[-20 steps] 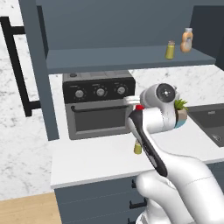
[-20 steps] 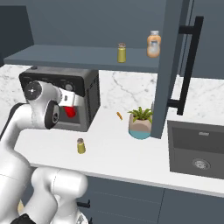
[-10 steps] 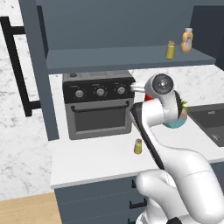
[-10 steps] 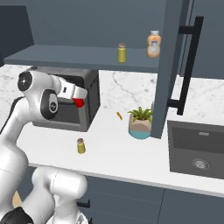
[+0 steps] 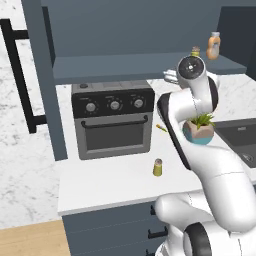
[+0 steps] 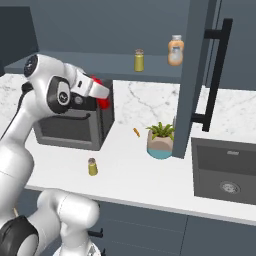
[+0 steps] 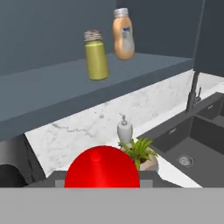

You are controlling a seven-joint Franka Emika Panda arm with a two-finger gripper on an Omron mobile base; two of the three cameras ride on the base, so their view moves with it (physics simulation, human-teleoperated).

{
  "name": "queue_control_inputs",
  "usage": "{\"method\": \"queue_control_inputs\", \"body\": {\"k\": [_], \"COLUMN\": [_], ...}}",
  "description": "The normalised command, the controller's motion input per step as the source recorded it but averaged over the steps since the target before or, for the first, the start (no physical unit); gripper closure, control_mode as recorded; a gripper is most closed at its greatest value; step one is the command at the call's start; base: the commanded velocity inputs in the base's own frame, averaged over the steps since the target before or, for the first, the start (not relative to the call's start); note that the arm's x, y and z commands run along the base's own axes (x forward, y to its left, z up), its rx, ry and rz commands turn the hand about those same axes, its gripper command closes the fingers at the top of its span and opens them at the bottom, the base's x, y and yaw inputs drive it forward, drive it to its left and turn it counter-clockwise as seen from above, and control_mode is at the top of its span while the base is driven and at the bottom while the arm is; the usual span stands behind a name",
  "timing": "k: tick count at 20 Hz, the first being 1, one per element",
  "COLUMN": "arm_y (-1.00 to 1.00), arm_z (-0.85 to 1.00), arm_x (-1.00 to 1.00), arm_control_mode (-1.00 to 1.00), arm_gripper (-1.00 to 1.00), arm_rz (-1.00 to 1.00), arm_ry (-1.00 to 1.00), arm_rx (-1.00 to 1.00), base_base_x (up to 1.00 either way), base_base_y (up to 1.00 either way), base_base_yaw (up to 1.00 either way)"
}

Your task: Put the shaker and condiment bottle from the counter next to their counterparts in the cabinet.

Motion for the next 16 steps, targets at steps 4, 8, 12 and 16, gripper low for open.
{"method": "queue_control_inputs", "body": {"k": [4,8,12,16], "arm_y": [-0.45,-0.40,-0.03,0.01], "arm_z": [0.57,0.41,-0.05,0.02], "arm_x": [0.00,-0.01,-0.07,0.01], "arm_control_mode": [-1.00,-1.00,-1.00,-1.00], "arm_gripper": [1.00,1.00,1.00,1.00], "arm_rz": [-0.19,-0.19,-0.08,0.00], "arm_ry": [0.00,0.00,-0.02,0.00], "arm_rx": [0.08,0.07,-0.02,-0.02], "base_base_x": [0.00,0.00,0.00,0.00], "base_base_y": [0.00,0.00,0.00,0.00], "base_base_yaw": [0.00,0.00,0.00,0.00]}}
